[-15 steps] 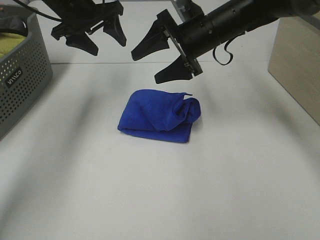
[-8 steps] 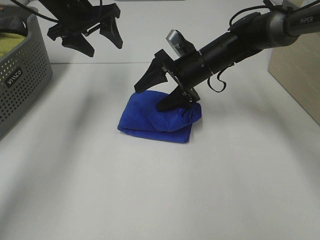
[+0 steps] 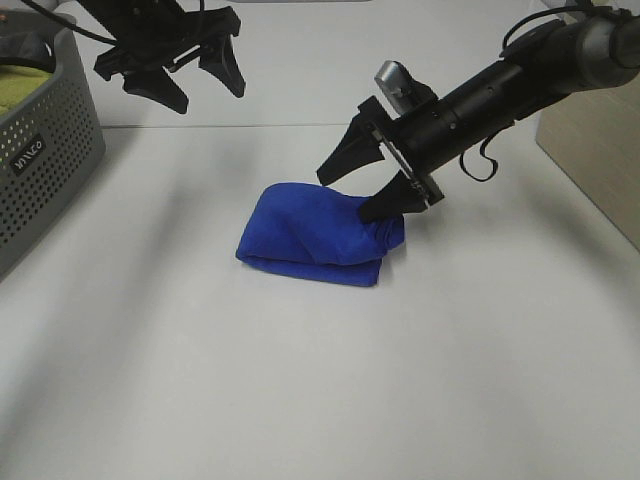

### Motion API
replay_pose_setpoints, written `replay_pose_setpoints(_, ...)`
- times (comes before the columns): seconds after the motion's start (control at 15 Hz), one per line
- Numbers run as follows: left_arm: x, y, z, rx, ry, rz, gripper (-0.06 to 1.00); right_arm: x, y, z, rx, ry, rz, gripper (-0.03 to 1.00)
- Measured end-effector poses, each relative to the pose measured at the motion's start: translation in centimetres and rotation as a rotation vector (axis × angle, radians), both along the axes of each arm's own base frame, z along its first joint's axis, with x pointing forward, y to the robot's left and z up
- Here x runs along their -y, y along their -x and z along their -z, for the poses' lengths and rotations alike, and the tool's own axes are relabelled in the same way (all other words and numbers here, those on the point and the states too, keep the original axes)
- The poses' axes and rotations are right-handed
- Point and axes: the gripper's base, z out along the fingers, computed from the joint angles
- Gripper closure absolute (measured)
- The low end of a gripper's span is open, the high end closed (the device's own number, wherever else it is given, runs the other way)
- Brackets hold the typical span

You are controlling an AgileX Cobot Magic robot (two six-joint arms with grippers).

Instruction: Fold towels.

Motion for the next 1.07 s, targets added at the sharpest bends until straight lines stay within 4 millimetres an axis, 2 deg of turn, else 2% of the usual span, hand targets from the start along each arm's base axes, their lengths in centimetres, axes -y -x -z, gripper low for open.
replay_pose_setpoints(0.27, 0.0, 0.0, 0.0, 0.0, -0.001, 0.0, 0.22, 1.6, 0.4, 1.0, -0.025, 0.153, -0.047, 0.14)
replay_pose_setpoints(0.4, 0.0, 0.0, 0.0, 0.001, -0.003, 0.0, 0.22, 1.6, 0.4, 1.0, -0.024, 0.165, -0.051, 0.14)
replay_pose_setpoints(0.47, 0.0, 0.0, 0.0, -0.004, -0.007, 0.003, 0.22, 1.7, 0.4, 0.4, -0.008, 0.177, -0.058, 0.14)
replay_pose_setpoints(0.53, -0.2, 0.2, 0.0, -0.009, -0.024, 0.009, 0.22, 1.9, 0.5, -0.7, 0.02, 0.191, -0.062, 0.14)
replay_pose_setpoints(0.67, -0.8, 0.8, -1.3, -0.002, -0.093, 0.029, 0.22, 2.4, 0.9, -4.6, 0.096, 0.245, -0.057, 0.14)
replay_pose_setpoints(0.87, -2.1, 2.9, -5.2, 0.012, -0.205, 0.043, 0.22, 3.6, 2.2, -10.5, 0.204, 0.362, -0.014, 0.14)
replay_pose_setpoints(1.07, -2.9, 4.9, -9.8, 0.099, -0.211, 0.019, 0.22, 5.0, 4.4, -16.6, 0.315, 0.466, 0.07, 0.14)
